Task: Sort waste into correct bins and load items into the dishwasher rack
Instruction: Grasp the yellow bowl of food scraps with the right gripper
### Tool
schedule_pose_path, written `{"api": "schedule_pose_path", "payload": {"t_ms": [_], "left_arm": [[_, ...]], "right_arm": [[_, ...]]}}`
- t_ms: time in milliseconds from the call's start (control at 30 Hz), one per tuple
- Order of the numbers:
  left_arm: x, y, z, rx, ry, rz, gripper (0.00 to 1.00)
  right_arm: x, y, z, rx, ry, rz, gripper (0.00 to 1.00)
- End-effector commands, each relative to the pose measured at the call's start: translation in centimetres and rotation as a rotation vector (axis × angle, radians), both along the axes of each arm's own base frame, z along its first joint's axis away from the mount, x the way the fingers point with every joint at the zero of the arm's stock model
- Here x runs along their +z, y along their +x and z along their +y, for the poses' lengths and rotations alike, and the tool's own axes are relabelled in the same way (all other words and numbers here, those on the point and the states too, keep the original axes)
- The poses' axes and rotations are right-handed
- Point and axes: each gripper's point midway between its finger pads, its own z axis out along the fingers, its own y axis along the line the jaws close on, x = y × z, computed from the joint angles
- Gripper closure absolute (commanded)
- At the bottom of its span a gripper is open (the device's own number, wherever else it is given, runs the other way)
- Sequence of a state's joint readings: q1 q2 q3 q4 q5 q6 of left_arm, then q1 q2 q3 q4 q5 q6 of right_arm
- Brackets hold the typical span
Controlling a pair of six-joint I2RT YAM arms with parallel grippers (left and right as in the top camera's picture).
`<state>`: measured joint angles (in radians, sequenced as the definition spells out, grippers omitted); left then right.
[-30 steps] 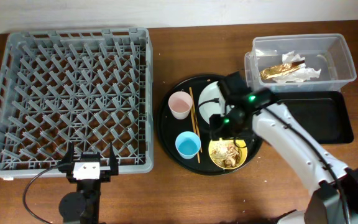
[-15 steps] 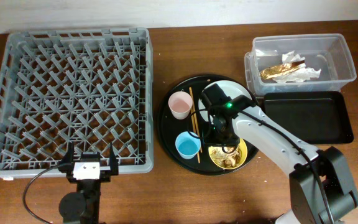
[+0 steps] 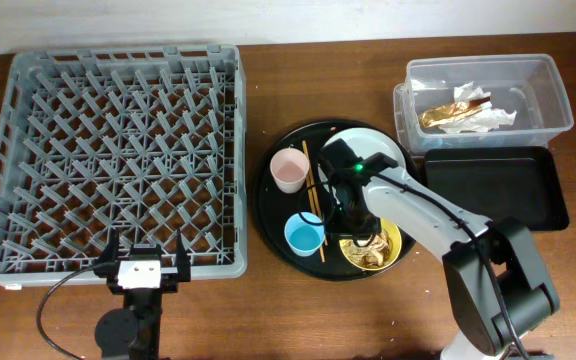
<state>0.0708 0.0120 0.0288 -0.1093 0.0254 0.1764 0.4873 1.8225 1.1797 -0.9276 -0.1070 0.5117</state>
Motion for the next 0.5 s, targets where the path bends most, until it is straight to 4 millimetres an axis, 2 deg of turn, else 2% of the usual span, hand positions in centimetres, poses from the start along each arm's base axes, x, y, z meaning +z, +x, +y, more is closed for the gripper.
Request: {"api": "schedule_pose_path", "payload": {"t_ms": [0,100,267,367,467], "left_arm": [[-0.2,0.0,0.2,0.009,0.013,0.0,0.01],[-0.2,0.0,0.2,0.009,0.013,0.0,0.01],[-0.2,0.0,0.2,0.009,0.013,0.0,0.01],[-0.2,0.0,0.2,0.009,0.013,0.0,0.01],[-0.2,0.0,0.2,0.009,0.013,0.0,0.01]], "right_arm": [[-0.2,0.2,-0.3,-0.011,0.007,0.015,0.78],[0.5,0.4,-0.2,-0.012,0.005,0.016,0.95],[2.3,0.8,-0.1,0.039,0.0,0.019,0.96],[5.9,2.2,0.0,0.086,0.013,-0.011,0.96],[10.1,4.6,-1.4,0.089,0.036,-0.081,0.96]]}}
